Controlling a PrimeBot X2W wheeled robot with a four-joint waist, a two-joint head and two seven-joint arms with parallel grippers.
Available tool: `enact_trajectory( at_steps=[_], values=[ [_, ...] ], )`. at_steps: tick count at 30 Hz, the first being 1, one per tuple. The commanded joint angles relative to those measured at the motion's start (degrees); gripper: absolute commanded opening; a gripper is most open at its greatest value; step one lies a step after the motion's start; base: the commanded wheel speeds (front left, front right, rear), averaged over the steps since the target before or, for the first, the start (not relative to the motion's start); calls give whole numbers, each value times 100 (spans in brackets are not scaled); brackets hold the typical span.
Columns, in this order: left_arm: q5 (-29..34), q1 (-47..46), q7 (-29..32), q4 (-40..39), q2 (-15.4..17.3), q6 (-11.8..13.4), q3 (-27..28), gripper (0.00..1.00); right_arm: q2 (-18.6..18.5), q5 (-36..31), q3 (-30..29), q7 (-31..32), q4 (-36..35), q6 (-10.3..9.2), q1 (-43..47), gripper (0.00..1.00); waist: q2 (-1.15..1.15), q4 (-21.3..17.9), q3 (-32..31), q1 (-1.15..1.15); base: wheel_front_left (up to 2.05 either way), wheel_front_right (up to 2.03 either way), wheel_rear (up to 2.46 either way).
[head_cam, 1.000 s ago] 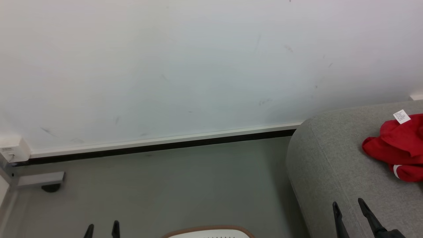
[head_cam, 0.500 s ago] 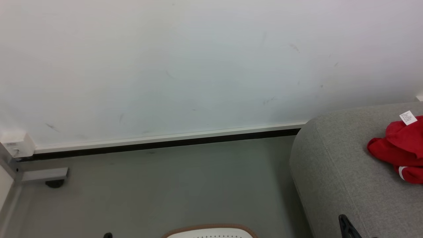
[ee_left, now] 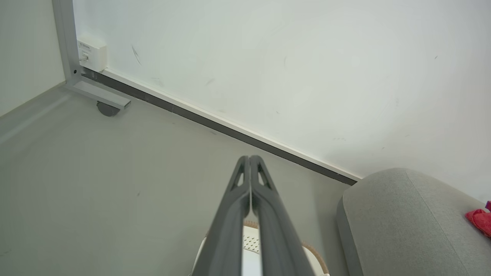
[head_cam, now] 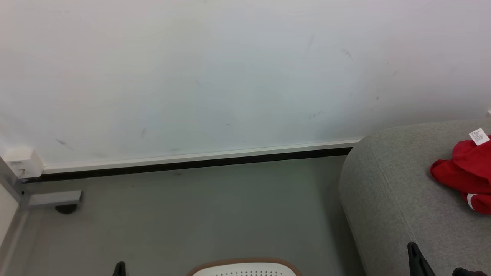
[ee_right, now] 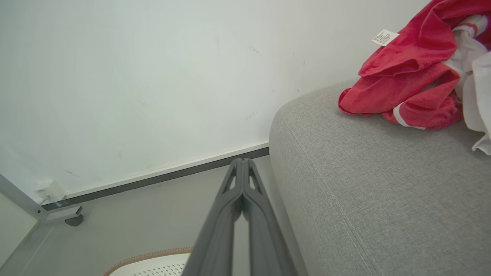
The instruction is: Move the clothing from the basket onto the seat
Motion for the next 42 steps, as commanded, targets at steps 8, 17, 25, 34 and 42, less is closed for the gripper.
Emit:
enact_trajectory(
  at_steps=[8, 17, 25, 34, 42],
  values=[
    [-918, -266, 228, -196, 8, -39, 90, 0, -53, 1015, -104, 222, -153, -3, -284, 0, 0, 39, 33, 0, 0, 0, 0],
    [-1648, -380, 421, -270, -15, -55, 152, 0, -60, 1838, -173, 418, -191, -4, -377, 0, 0, 77, 65, 0, 0, 0, 0],
    [-2180, -465, 559, -318, -33, -73, 195, 0, -67, 2425, -226, 559, -212, -4, -436, 0, 0, 108, 90, 0, 0, 0, 0],
    [-2791, -570, 731, -369, -53, -98, 252, 0, -77, 3124, -287, 724, -241, -5, -515, 0, 0, 147, 123, 0, 0, 0, 0],
    [-3299, -653, 865, -401, -69, -115, 298, 0, -85, 3688, -333, 859, -265, -6, -586, 0, 0, 181, 151, 0, 0, 0, 0]
  ],
)
